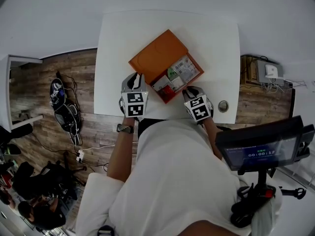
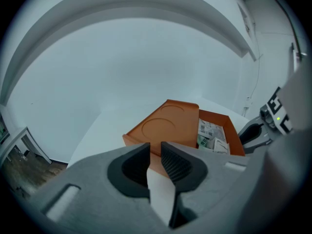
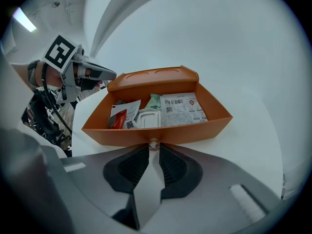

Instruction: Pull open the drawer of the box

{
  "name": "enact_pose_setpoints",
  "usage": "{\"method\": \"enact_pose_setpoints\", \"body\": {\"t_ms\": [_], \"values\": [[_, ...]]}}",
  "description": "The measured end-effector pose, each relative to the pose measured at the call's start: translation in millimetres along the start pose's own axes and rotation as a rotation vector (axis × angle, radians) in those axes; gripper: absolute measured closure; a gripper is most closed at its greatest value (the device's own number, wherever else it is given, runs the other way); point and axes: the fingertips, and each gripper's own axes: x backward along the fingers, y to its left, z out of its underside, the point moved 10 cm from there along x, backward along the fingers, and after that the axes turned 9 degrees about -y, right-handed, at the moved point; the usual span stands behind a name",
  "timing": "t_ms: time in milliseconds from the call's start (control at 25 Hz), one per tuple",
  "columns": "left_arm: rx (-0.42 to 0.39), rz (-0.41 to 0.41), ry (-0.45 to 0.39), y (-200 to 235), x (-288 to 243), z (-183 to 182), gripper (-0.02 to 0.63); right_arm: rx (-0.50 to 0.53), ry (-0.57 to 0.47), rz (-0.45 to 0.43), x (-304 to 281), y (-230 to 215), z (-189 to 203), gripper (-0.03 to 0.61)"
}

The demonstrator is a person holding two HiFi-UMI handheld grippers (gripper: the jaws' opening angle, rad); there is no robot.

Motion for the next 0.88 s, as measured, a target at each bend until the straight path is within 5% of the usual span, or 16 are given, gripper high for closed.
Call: {"method": "enact_pose_setpoints", "body": {"t_ms": [480,880], "values": [[-0.074,0.071,-0.024,-12.7,25.5,1.4,0.537,-0.11,-0.001,0.115,36.4,10.0,19.0,0.497],[-0.1,0.101,-0.135,-14.2,85.4,-2.3,0.538,-0.121,-0.222,0.236,92.0,43.2,-28.4,0.555]]}}
